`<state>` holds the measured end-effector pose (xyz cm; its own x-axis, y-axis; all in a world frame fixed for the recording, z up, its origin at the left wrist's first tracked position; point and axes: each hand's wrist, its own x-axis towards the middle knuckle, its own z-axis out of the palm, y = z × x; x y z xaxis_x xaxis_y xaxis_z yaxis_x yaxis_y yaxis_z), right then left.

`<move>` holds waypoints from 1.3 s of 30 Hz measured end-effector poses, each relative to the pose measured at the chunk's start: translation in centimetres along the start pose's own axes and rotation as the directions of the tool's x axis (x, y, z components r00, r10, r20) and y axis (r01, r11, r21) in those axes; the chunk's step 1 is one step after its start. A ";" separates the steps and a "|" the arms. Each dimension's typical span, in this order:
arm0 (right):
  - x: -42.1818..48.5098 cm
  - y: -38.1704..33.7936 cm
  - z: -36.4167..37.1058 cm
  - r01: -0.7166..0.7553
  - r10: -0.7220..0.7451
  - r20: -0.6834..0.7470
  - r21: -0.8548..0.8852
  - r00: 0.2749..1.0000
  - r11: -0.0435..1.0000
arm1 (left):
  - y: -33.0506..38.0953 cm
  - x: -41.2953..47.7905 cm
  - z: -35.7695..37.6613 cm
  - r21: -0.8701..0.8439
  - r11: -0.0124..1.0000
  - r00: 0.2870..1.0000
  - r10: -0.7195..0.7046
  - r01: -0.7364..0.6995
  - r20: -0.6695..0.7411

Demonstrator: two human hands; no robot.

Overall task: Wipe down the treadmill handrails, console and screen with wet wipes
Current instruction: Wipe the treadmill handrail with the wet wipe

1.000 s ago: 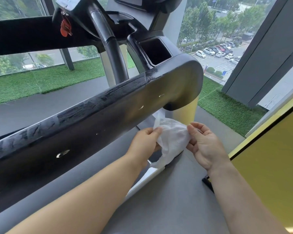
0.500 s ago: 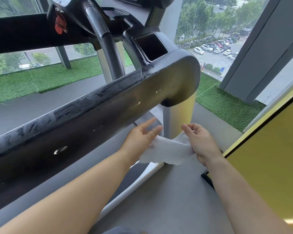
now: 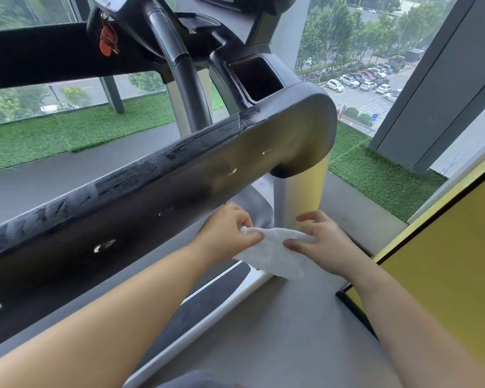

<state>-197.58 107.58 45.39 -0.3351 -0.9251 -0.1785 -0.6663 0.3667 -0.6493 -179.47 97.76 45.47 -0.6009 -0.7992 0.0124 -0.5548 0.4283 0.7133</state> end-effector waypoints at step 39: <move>16.2 -6.9 1.9 0.392 -0.097 -0.555 0.442 0.826 0.807 | 5.4 7.5 -9.5 0.627 0.779 0.967 0.156 0.004 -0.201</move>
<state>-197.14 89.90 45.52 -0.5821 -0.7451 0.3257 -0.3742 -0.1102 -0.9208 -181.50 90.02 56.08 -0.5521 -0.7907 0.2646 -0.7956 0.5945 0.1167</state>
